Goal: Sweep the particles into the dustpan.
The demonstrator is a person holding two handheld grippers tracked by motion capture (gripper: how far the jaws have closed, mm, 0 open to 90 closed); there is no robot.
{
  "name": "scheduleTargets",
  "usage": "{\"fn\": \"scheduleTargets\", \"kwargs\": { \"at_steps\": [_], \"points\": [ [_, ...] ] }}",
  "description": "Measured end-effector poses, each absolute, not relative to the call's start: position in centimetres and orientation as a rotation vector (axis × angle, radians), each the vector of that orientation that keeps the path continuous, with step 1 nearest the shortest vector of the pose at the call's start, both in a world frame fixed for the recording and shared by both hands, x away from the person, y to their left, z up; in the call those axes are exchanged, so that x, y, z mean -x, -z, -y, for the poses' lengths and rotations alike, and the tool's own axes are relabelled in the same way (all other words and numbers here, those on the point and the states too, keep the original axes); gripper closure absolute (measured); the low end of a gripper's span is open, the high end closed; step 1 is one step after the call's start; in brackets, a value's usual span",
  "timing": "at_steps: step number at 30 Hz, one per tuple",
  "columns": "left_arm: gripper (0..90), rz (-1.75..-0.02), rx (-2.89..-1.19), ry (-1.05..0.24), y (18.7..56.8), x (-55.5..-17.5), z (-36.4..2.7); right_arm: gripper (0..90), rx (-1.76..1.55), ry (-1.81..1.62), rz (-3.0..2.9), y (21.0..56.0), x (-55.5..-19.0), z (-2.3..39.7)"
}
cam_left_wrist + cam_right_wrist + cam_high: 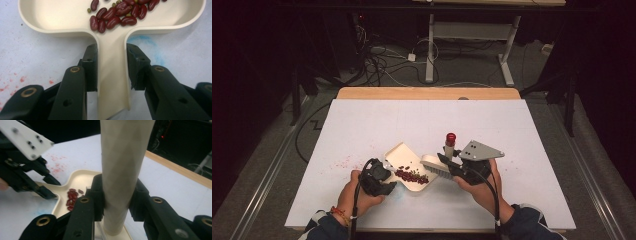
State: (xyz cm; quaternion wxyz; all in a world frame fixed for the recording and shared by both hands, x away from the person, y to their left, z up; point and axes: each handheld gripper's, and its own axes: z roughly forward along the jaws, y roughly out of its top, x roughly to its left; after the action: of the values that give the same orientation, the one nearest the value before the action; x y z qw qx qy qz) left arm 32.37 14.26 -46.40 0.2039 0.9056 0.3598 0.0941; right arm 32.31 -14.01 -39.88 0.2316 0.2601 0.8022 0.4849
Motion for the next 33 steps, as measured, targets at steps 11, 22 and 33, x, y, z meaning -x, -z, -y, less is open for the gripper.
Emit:
{"fn": "scheduleTargets", "kwargs": {
  "at_steps": [11, 22, 33],
  "points": [
    [63.1, -0.99, -2.532, -0.261, 46.6, -32.5, -14.4, 70.1, -0.705, -1.349, -2.158, 39.2, -32.8, 15.0],
    [63.1, -0.971, -2.523, -0.261, 46.8, -32.6, -14.5, 70.2, -0.7, -1.343, -2.111, 40.0, -34.6, 15.5],
    [63.2, -1.022, -2.477, -0.252, 46.9, -32.3, -13.7, 70.2, -0.718, -1.357, -2.051, 40.3, -35.5, 12.9]
  ]
}}
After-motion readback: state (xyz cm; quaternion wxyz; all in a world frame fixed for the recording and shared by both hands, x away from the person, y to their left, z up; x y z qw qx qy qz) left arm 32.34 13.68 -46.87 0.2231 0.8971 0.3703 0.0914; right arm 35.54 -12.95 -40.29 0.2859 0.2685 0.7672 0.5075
